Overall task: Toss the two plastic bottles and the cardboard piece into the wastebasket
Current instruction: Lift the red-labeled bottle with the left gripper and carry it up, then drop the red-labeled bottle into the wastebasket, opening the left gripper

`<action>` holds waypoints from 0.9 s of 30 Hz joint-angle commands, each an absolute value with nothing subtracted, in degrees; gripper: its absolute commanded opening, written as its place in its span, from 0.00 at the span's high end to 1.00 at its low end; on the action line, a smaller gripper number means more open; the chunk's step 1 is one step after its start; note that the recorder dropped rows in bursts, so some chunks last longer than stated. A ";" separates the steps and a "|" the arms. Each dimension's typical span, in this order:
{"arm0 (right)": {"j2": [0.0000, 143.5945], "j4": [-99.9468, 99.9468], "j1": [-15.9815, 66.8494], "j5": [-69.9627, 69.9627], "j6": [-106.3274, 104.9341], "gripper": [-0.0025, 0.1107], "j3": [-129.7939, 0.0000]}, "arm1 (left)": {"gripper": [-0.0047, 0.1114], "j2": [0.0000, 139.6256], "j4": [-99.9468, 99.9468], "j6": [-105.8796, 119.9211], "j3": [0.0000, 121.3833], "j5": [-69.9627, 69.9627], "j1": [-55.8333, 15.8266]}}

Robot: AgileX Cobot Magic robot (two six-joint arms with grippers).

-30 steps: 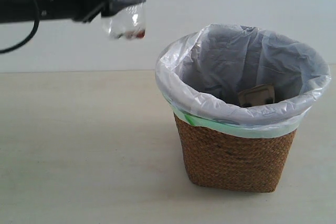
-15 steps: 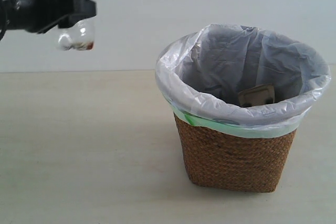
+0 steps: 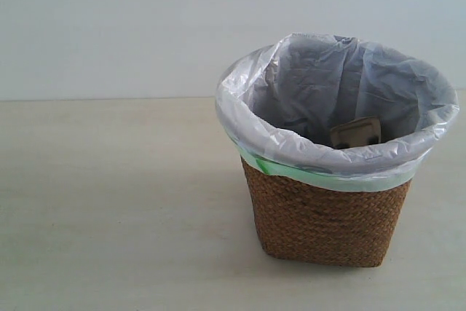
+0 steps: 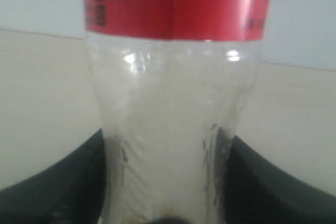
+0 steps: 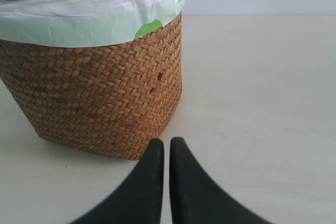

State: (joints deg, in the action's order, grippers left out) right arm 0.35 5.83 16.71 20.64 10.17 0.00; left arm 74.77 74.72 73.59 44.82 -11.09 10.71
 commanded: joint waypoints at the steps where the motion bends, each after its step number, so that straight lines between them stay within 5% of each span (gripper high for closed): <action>1: 0.00 6.17 16.54 20.49 10.10 0.98 0.00 | 0.87 74.35 75.55 72.78 44.72 -13.77 8.91; 7: 0.00 6.17 16.54 20.49 10.10 0.98 0.00 | 0.87 78.77 79.33 72.78 47.97 -14.87 -1.71; 12: 0.00 6.17 16.54 20.49 10.10 0.98 0.00 | 0.82 83.27 85.27 74.57 62.48 -25.22 -13.89; 14: 0.00 6.17 16.54 20.49 10.10 0.98 0.00 | 0.70 85.31 88.88 74.57 69.37 -27.93 -18.88; 18: 0.00 6.17 16.54 20.49 10.10 0.98 0.00 | 0.25 90.02 91.01 70.48 82.07 -29.18 -26.25; 27: 0.00 6.17 16.54 20.49 10.10 0.98 0.00 | 0.26 91.67 76.92 55.23 85.54 -25.80 -25.66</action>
State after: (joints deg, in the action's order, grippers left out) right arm 0.35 5.83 16.71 20.64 10.17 0.00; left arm 91.54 84.68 62.45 85.16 -26.30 -26.97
